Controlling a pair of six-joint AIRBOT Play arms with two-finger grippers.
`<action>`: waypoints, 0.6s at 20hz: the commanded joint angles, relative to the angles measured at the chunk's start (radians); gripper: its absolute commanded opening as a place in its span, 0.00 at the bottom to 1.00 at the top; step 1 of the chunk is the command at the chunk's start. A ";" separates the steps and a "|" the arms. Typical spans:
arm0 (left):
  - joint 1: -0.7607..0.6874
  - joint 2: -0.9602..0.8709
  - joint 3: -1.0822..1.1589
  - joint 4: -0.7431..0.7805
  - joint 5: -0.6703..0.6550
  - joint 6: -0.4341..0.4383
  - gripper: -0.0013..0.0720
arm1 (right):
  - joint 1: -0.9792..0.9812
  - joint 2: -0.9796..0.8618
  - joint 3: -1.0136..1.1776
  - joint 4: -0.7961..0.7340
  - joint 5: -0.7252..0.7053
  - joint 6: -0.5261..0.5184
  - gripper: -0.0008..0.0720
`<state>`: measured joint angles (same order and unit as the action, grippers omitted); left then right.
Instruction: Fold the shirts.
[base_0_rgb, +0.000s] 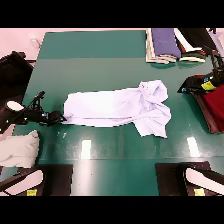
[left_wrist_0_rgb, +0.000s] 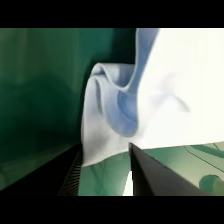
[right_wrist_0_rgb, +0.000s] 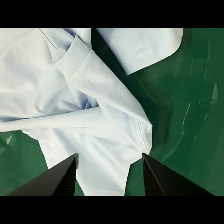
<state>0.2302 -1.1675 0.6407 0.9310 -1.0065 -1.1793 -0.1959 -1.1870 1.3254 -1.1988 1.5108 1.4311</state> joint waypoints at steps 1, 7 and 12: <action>0.000 -0.014 -0.001 -0.035 0.020 0.012 0.50 | 0.001 0.001 0.000 0.000 0.000 0.011 0.63; 0.000 -0.013 0.056 -0.040 -0.042 0.011 0.05 | -0.001 0.003 -0.019 -0.081 0.016 0.010 0.63; 0.000 -0.013 0.145 -0.040 -0.108 0.012 0.05 | -0.039 0.017 -0.287 -0.080 -0.058 -0.011 0.83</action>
<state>0.2295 -1.1805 0.7452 0.8944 -1.0779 -1.1675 -0.2192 -1.1740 1.1660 -1.2694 1.5017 1.4391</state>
